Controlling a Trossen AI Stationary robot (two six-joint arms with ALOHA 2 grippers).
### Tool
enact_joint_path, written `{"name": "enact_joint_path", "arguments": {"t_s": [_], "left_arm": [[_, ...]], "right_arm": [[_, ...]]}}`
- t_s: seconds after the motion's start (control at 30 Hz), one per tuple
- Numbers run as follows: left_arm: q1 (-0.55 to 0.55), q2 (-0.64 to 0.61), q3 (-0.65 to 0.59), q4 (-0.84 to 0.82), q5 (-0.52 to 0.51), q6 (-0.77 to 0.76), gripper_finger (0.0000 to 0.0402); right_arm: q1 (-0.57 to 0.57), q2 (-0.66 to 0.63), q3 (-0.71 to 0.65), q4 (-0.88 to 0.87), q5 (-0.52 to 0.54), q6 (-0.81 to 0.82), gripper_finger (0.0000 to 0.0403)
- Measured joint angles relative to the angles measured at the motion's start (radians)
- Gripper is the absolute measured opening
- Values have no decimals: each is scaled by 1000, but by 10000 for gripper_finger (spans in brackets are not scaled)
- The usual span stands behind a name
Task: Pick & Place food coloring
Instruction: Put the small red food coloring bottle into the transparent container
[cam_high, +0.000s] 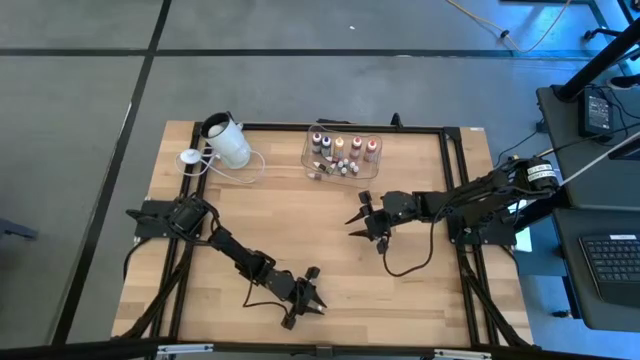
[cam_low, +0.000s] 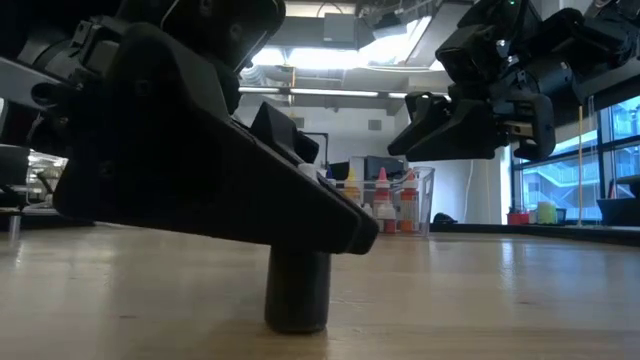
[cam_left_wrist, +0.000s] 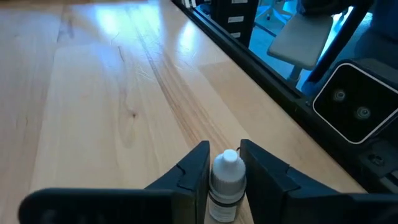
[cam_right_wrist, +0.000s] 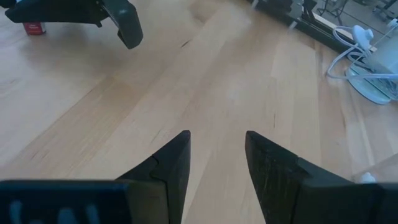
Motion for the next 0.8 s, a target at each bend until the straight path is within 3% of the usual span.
{"name": "enact_joint_path", "arguments": {"t_s": [0.2,0.43,0.5,0.63,0.7,0.8], "left_arm": [[7,0,0,43,-47,16,78],[90,-51,0,102,-287,13,73],[125,-76,0,101,-379,52,71],[212,-144,0,83,-523,97,70],[261,-180,0,57,-526,97,70],[336,-226,0,22,-489,97,69]], "right_arm": [[0,0,0,3,0,-1,156],[0,0,0,21,10,0,156],[1,0,0,21,68,14,156],[0,-30,1,-12,355,128,156],[-1,-55,1,-72,439,156,156],[1,-103,0,-154,441,189,156]]}}
